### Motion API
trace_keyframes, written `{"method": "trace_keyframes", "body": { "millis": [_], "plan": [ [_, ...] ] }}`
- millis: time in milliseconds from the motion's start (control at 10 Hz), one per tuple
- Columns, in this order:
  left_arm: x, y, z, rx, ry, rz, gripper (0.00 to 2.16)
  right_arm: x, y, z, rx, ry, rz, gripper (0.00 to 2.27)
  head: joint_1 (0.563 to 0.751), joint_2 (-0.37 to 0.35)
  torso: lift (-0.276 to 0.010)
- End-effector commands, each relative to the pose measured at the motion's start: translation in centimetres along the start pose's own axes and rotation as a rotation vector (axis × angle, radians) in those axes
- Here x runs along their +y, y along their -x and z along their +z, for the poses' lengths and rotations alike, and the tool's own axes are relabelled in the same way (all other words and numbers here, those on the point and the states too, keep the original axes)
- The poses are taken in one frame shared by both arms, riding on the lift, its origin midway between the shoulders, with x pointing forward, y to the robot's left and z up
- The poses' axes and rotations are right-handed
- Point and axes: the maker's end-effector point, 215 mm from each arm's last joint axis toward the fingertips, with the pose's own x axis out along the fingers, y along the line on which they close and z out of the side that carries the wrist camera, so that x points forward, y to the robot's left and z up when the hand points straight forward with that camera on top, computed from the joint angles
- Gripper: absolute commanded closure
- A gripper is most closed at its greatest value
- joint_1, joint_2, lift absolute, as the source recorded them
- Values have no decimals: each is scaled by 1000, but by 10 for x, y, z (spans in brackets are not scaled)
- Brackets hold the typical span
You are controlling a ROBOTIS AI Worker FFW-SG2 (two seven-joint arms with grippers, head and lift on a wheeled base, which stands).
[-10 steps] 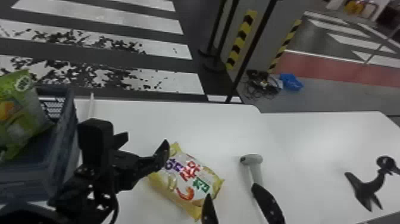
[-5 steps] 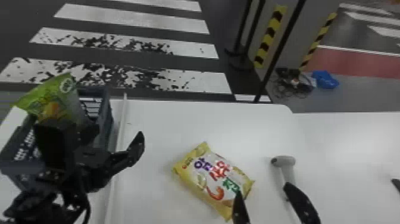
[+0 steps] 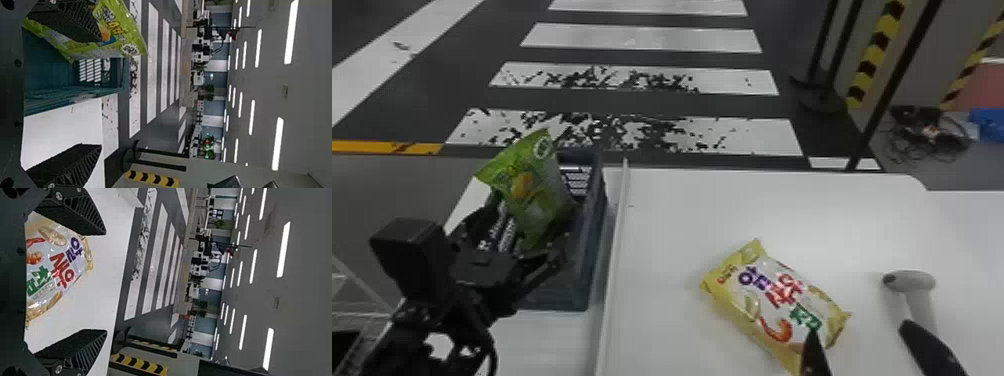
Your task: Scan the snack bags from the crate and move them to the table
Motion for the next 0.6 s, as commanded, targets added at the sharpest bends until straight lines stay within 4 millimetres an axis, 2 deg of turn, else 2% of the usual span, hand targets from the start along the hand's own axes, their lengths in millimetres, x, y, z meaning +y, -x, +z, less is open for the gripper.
{"method": "trace_keyframes", "body": {
  "millis": [0,300,500],
  "plan": [
    [23,17,-2,-24,-2,45,33,0,-2,0,0,-1,-2,107,695,28,-95],
    [44,38,-6,-33,13,79,33,-2,-13,3,-7,-25,9,107,695,97,-95],
    [43,41,1,-46,22,74,33,4,-19,13,-29,-32,52,110,695,126,-95]
  ]
}}
